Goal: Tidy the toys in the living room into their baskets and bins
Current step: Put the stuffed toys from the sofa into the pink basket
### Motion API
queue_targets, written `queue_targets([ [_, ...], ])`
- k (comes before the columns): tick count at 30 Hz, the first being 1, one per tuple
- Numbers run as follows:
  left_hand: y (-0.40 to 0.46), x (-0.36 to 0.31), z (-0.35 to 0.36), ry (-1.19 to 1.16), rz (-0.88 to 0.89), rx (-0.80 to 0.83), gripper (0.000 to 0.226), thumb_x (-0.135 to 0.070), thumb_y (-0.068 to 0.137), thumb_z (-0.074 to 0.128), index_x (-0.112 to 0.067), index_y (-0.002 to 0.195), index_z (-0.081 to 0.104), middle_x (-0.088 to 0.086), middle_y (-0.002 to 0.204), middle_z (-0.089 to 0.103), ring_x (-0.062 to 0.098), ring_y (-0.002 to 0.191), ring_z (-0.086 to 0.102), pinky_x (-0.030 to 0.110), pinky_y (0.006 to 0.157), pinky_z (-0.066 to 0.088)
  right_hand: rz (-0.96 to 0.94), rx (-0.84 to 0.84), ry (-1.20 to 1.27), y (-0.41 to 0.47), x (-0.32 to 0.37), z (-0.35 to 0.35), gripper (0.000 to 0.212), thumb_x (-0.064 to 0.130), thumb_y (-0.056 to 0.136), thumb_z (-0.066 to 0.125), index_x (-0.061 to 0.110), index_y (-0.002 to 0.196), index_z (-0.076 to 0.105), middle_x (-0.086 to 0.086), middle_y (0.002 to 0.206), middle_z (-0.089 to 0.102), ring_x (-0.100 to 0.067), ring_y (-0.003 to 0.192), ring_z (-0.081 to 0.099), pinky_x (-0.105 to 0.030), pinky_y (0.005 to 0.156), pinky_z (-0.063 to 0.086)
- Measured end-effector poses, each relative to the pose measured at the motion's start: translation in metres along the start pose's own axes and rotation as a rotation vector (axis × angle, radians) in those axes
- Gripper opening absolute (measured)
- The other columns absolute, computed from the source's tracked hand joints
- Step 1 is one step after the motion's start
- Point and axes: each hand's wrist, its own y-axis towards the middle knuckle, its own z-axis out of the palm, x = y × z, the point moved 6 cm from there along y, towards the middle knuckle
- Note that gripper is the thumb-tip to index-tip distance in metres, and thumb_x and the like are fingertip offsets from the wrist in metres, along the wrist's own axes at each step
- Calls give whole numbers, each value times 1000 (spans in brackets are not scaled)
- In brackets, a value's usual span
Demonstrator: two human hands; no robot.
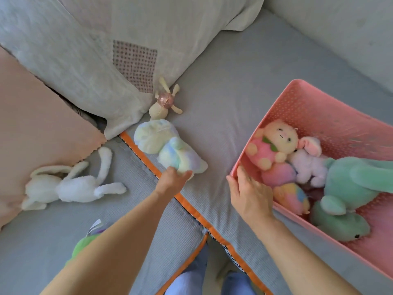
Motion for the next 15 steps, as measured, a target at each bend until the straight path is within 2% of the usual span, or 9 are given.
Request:
queue_targets([
  [2,5,-2,8,-14,-4,73,35,-38,92,52,-5,104,57,9,97,52,20,86,46,29,74,37,2,-5,6,-1,2,4,69,40,99,15,-1,87,69,-4,48,63,-21,31,55,-18,29,30],
  [4,4,-9,5,-219,14,95,27,-37,91,50,-11,87,55,9,95,53,22,87,48,33,78,41,7,-34,7,-3,3,4,69,40,100,15,-2,89,69,-4,49,63,-20,31,55,-17,29,30],
  [7,-11,-25,-19,-669,81,6,14,-25,96,45,-14,103,52,2,99,56,20,95,52,27,71,44,7,-54,-3,-3,2,3,68,40,100,16,-2,89,70,-4,49,64,-20,32,56,-18,28,31],
  [9,-23,-36,-34,-848,152,-19,15,-16,97,42,-19,108,52,-3,102,58,16,97,56,23,74,48,28,4,-1,-2,0,4,68,41,99,16,0,90,70,-2,51,65,-19,34,58,-18,29,31],
  [11,-37,-50,-49,-821,285,-60,15,-16,95,45,-23,100,57,-4,93,61,14,87,57,27,78,48,37,78,51,-3,-3,4,61,46,96,24,4,90,68,0,55,67,-18,40,61,-19,32,32],
  [12,-46,-58,-57,-767,362,-88,12,-19,92,49,-26,94,59,-3,85,59,14,78,55,29,74,47,50,95,89,-5,-5,3,54,47,93,30,6,91,66,1,59,68,-19,46,64,-21,35,33],
  [14,-70,-78,-69,-678,489,-137,11,-20,88,53,-26,80,57,-8,65,49,8,60,43,21,57,38,132,192,237,-4,-12,-4,45,48,91,34,12,97,60,2,73,69,-24,69,68,-26,52,37],
  [15,-82,-89,-72,-640,546,-162,17,-14,91,52,-23,77,54,-15,56,43,2,51,36,15,49,32,202,245,402,-3,-17,-4,44,50,93,34,15,104,58,5,82,67,-23,84,67,-26,61,39],
])
